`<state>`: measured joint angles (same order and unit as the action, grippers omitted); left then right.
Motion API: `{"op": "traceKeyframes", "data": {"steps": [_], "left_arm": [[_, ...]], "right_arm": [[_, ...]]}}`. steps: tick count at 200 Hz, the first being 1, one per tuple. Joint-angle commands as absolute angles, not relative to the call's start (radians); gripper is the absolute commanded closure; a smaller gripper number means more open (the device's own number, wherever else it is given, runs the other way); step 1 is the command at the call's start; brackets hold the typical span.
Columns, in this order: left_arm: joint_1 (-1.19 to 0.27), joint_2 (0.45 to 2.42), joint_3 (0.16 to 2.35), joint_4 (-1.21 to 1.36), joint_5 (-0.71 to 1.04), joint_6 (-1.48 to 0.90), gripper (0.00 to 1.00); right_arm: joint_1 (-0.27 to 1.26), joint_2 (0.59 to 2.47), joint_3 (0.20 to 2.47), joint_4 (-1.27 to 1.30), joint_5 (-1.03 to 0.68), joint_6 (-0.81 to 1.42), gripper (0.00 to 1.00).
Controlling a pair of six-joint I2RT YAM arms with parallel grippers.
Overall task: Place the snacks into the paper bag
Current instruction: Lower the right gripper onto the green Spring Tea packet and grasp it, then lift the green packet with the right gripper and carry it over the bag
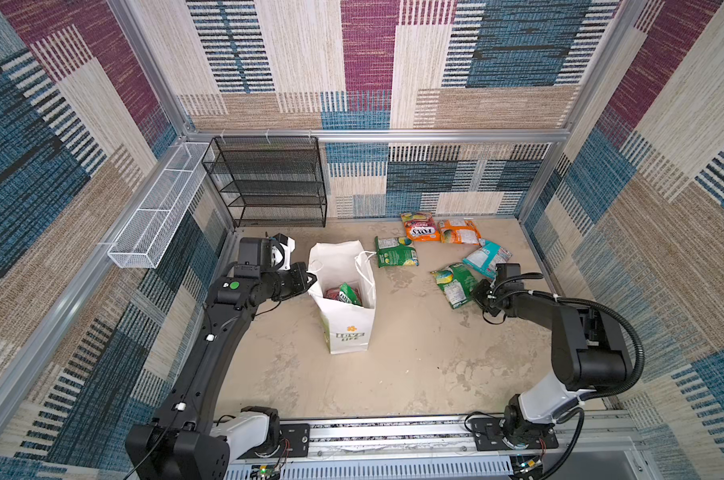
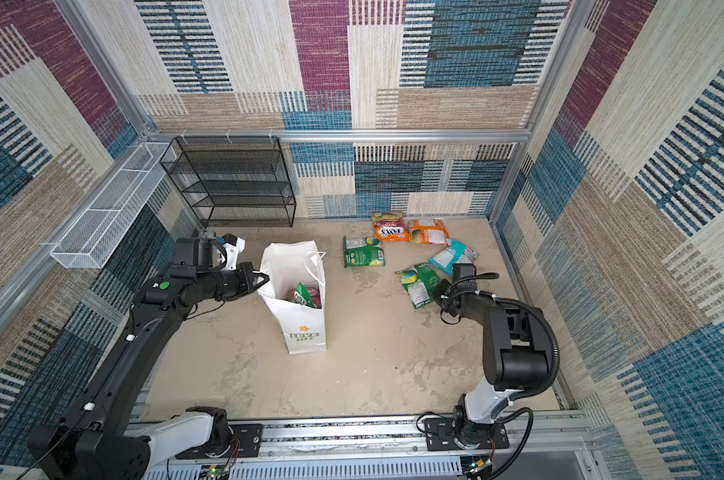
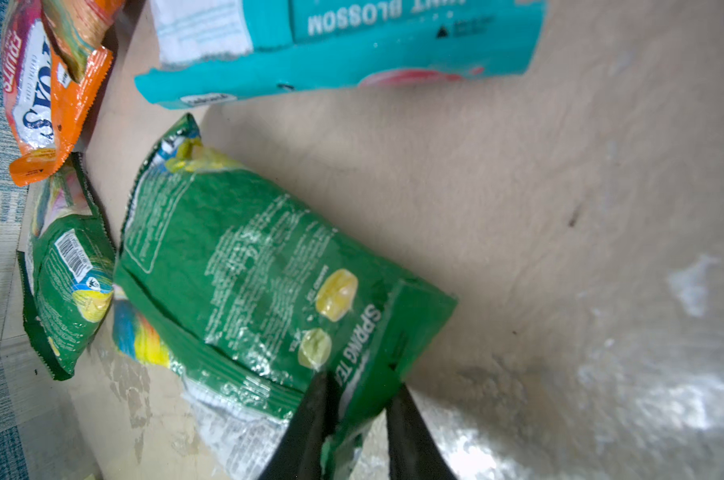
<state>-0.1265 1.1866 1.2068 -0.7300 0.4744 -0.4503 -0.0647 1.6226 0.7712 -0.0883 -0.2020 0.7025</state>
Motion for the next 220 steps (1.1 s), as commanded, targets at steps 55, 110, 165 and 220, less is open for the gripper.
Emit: {"op": "traceKeyframes", "data": {"steps": [55, 110, 165, 220], "left_arm": [[-0.124, 1.17, 1.199, -0.658, 0.52, -0.465, 1.0], [-0.124, 1.165, 1.196, -0.649, 0.528, -0.467, 1.0], [-0.124, 1.167, 1.196, -0.647, 0.538, -0.466, 1.0], [-0.124, 1.168, 1.195, -0.642, 0.547, -0.466, 1.0]], "right_arm": [[-0.061, 1.436, 0.774, -0.158, -0.275, 0.703, 1.0], [-0.058, 1.249, 0.835, -0.23, -0.344, 0.704, 1.0], [-0.011, 1.096, 1.007, -0.313, -0.397, 0.71, 1.0], [0.112, 1.064, 1.232, -0.354, -0.416, 0.745, 1.0]]}}
